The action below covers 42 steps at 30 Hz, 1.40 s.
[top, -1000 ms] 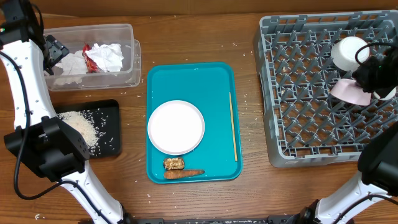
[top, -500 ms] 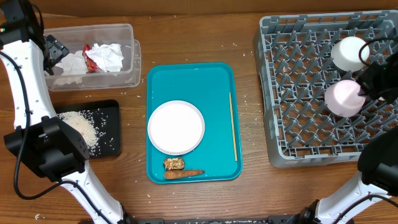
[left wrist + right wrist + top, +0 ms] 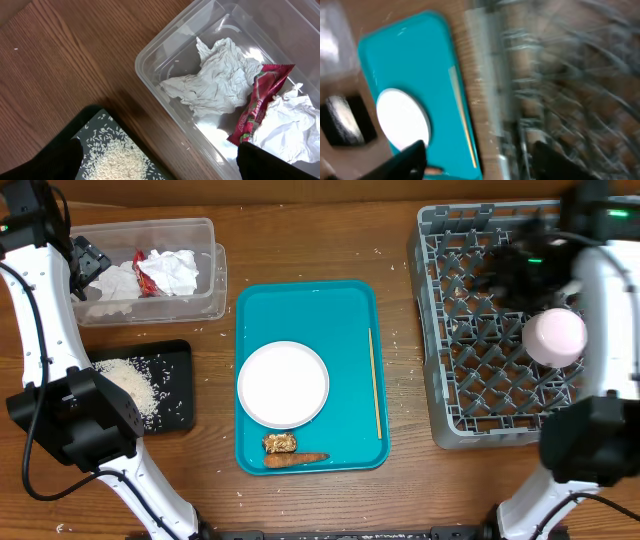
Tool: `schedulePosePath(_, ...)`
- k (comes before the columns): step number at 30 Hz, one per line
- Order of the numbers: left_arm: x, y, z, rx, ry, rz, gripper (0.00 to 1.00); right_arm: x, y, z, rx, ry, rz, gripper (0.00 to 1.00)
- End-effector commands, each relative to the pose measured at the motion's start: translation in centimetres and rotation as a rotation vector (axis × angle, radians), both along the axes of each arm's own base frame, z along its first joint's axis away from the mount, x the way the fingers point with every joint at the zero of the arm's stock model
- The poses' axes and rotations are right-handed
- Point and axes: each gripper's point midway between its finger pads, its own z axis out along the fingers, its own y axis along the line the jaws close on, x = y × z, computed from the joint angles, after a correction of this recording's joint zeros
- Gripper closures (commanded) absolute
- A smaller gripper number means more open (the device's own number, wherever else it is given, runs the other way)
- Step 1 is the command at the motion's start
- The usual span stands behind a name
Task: Sort waste into correct bins and load items into the dishwasher
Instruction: 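Reach the right gripper to the white plate's rim on the teal tray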
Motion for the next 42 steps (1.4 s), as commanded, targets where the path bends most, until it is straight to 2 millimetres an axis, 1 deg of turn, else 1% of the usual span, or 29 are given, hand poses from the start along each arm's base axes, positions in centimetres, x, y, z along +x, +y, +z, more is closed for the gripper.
schedulePosePath(1, -0.1, -0.4, 1.9, 0.011, -0.046, 0.008, 0.0, 0.1, 5.9, 1.9, -0.022, -0.112, 0.176, 0.23)
schedulePosePath(4, -0.1, -0.4, 1.9, 0.011, -0.046, 0.008, 0.0, 0.2, 10.9, 1.2, -0.03, -0.147, 0.298, 0.17)
schedulePosePath(7, -0.1, -0.4, 1.9, 0.011, -0.046, 0.008, 0.0, -0.1, 15.2, -0.2, -0.022, -0.148, 0.392, 0.16)
schedulePosePath(8, -0.1, -0.4, 1.9, 0.011, -0.046, 0.008, 0.0, -0.3, 17.0, -1.2, -0.018, -0.136, 0.423, 0.15)
schedulePosePath(9, -0.1, -0.4, 1.9, 0.011, -0.046, 0.008, 0.0, -0.4, 17.8, -1.8, -0.018, -0.129, 0.438, 0.15)
schedulePosePath(11, -0.1, -0.4, 1.9, 0.011, -0.046, 0.008, 0.0, -0.7, 20.0, -3.8, -0.022, -0.101, 0.485, 0.15)
schedulePosePath(13, -0.1, -0.4, 1.9, 0.011, -0.046, 0.008, 0.0, -1.2, 21.8, -6.5, -0.048, -0.051, 0.513, 0.15)
schedulePosePath(16, -0.1, -0.4, 1.9, 0.011, -0.046, 0.008, 0.0, -2.0, 23.1, -9.5, -0.082, 0.019, 0.524, 0.16)
schedulePosePath(20, -0.1, -0.4, 1.9, 0.011, -0.046, 0.008, 0.0, -3.9, 24.7, -13.0, -0.104, 0.112, 0.579, 0.23)
schedulePosePath(24, -0.1, -0.4, 1.9, 0.011, -0.046, 0.008, 0.0, -5.6, 26.0, -15.2, -0.125, 0.172, 0.621, 0.24)
schedulePosePath(26, -0.1, -0.4, 1.9, 0.011, -0.046, 0.008, 0.0, -6.4, 26.5, -15.9, -0.134, 0.192, 0.639, 0.25)
schedulePosePath(28, -0.1, -0.4, 1.9, 0.011, -0.046, 0.008, 0.0, -6.7, 27.0, -16.2, -0.138, 0.202, 0.634, 0.3)
schedulePosePath(30, -0.1, -0.4, 1.9, 0.011, -0.046, 0.008, 0.0, -6.9, 27.3, -16.3, -0.137, 0.204, 0.631, 0.38)
schedulePosePath(31, -0.1, -0.4, 1.9, 0.011, -0.046, 0.008, 0.0, -7.0, 27.4, -16.4, -0.138, 0.204, 0.631, 0.4)
schedulePosePath(33, -0.1, -0.4, 1.9, 0.011, -0.046, 0.008, 0.0, -7.0, 27.4, -16.7, -0.143, 0.209, 0.632, 0.4)
schedulePosePath(39, -0.1, -0.4, 1.9, 0.011, -0.046, 0.008, 0.0, -6.5, 26.3, -18.4, -0.223, 0.228, 0.588, 0.4)
schedulePosePath(42, -0.1, -0.4, 1.9, 0.011, -0.046, 0.008, 0.0, -6.3, 26.1, -18.8, -0.237, 0.22, 0.586, 0.39)
